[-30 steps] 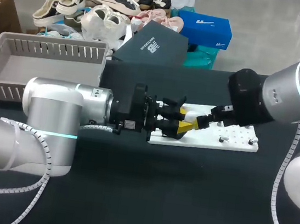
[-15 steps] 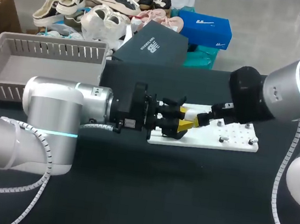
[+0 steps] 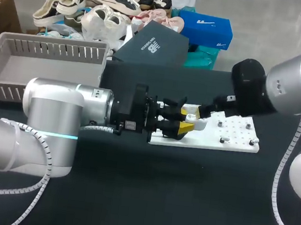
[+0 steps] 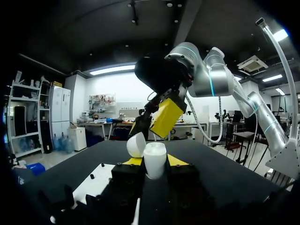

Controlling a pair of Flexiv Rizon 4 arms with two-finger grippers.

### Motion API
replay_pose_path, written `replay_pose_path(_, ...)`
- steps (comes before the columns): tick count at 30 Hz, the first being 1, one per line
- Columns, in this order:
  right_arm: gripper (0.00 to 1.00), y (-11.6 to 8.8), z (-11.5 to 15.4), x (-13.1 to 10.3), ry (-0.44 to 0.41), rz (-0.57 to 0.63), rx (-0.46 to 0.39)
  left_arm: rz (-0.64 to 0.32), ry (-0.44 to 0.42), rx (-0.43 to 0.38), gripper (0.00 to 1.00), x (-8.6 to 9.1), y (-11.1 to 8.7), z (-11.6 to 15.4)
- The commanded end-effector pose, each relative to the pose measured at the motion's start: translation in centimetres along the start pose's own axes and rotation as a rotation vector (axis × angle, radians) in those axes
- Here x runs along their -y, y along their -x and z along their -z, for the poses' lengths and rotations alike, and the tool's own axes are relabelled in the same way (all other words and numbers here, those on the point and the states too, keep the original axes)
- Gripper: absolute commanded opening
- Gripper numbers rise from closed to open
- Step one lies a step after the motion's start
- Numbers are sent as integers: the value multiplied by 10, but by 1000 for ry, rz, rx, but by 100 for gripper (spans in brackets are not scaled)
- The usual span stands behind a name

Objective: Pick up each earbud case from the left stands, insert the matching earbuds, close the lid, and place the case in the box.

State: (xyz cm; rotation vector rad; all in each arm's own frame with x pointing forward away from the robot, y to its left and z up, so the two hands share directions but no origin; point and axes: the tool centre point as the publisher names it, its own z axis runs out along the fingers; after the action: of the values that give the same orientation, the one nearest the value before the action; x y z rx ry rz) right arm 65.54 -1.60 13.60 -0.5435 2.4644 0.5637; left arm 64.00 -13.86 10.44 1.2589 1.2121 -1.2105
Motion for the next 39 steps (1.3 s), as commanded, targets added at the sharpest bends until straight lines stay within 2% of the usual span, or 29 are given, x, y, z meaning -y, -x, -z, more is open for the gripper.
replay_pose_path(1, 100, -1, 19, 4, -54, 36, 55, -2, 6, 1, 0, 2, 0, 0)
replay_pose_path(5, 100, 0, 32, 22, -205, 98, 108, -2, 6, 1, 0, 2, 0, 0)
replay_pose_path(6, 100, -1, 35, 33, -282, 122, 119, -2, 6, 1, 0, 2, 0, 0)
replay_pose_path(9, 100, -7, 32, 60, -440, 160, 114, -2, 6, 1, 0, 2, 0, 0)
replay_pose_path(11, 100, -12, 30, 76, -502, 167, 94, -2, 6, 1, 0, 2, 0, 0)
replay_pose_path(15, 100, -25, 21, 99, -583, 177, 42, -2, 6, 1, 0, 2, 0, 0)
replay_pose_path(25, 100, -52, -7, 132, -735, 264, -55, -2, 6, 1, 0, 2, 0, 0)
replay_pose_path(27, 86, -58, -10, 137, -749, 273, -78, -2, 6, 1, 0, 2, 0, 0)
replay_pose_path(28, 60, -60, -12, 139, -762, 278, -88, -2, 6, 1, 0, 2, 0, 0)
replay_pose_path(31, 55, -66, -13, 145, -764, 270, -113, -2, 6, 1, 0, 2, 0, 0)
replay_pose_path(35, 63, -75, -16, 151, -769, 269, -142, -2, 6, 1, 0, 2, 0, 0)
replay_pose_path(36, 51, -77, -16, 152, -770, 269, -147, -2, 6, 1, 0, 2, 0, 0)
replay_pose_path(37, 48, -78, -16, 154, -772, 268, -151, -2, 6, 1, 0, 2, 0, 0)
replay_pose_path(39, 48, -80, -16, 157, -774, 263, -161, -2, 6, 1, 0, 2, 0, 0)
